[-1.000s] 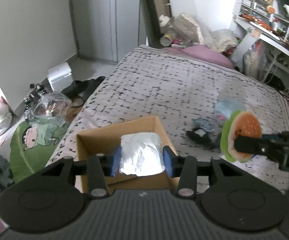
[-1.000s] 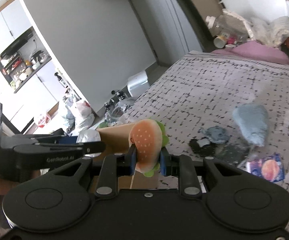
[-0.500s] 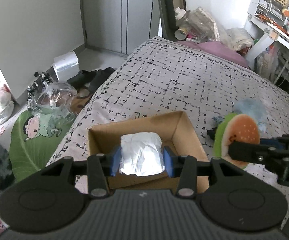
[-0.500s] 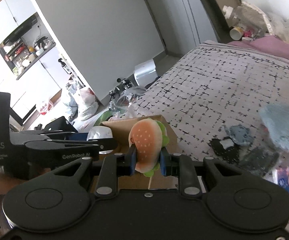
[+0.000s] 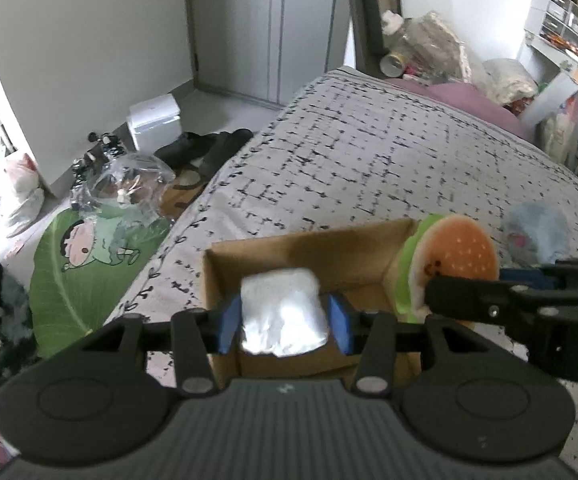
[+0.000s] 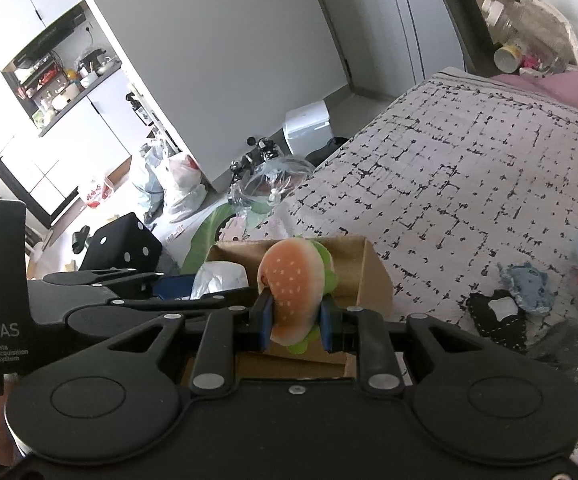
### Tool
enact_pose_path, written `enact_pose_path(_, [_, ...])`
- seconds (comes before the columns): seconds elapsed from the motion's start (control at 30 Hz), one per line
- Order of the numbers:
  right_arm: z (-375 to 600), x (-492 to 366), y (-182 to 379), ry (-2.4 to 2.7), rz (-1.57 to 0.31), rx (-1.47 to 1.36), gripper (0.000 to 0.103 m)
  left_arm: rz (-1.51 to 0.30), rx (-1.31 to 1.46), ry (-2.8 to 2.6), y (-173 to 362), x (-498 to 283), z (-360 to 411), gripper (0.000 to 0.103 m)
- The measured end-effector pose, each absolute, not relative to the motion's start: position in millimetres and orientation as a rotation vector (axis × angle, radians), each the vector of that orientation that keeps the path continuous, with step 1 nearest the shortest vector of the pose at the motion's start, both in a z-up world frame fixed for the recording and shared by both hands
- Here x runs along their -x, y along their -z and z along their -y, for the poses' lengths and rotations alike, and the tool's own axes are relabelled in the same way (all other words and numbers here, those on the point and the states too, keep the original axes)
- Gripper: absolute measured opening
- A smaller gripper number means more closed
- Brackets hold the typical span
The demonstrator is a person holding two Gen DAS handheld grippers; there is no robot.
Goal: Organize soft objects
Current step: 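Carry the white cloth and plush burger with both tools over the cardboard box, then open both tools to drop the cloth and burger into the box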
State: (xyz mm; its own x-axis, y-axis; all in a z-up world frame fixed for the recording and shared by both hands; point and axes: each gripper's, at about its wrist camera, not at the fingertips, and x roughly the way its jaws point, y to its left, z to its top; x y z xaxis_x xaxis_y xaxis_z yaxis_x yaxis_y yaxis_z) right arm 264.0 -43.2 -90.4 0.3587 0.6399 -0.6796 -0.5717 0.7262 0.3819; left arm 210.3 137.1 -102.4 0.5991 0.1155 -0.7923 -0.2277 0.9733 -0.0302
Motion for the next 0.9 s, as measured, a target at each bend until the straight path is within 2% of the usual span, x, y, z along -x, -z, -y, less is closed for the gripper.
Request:
enact_pose_path(0.17, [38,-266,94,-0.780,-0.925,-0.050,0.023,-0.837,0.173,-0.195,89,-199,-142,0.065])
enact_pose_path(0.53, [18,-271,97,-0.780,-0.928,-0.039,0.026,-0.809,0.200,-0.285,67,-164,-160,0.067])
enact_pose_path(0.67, [12,-270,98,-0.778,-0.935,-0.013,0.038,-0.846,0.244,-0.292,66,-152,-168,0.075])
enact_pose_path(0.77, [19,-268,91,-0.762,-0.930,-0.023,0.053,-0.855,0.287,-0.323,65,-143,-171,0.076])
enact_pose_path(0.83, [26,-264,85,-0.757,-0.916,-0.029,0.067,-0.847,0.302,-0.332,62,-138,-170,0.079])
enact_pose_path(0.9, [35,-261,79,-0.756,-0.903,-0.030,0.072,-0.841,0.331,-0.331,58,-134,-170,0.082])
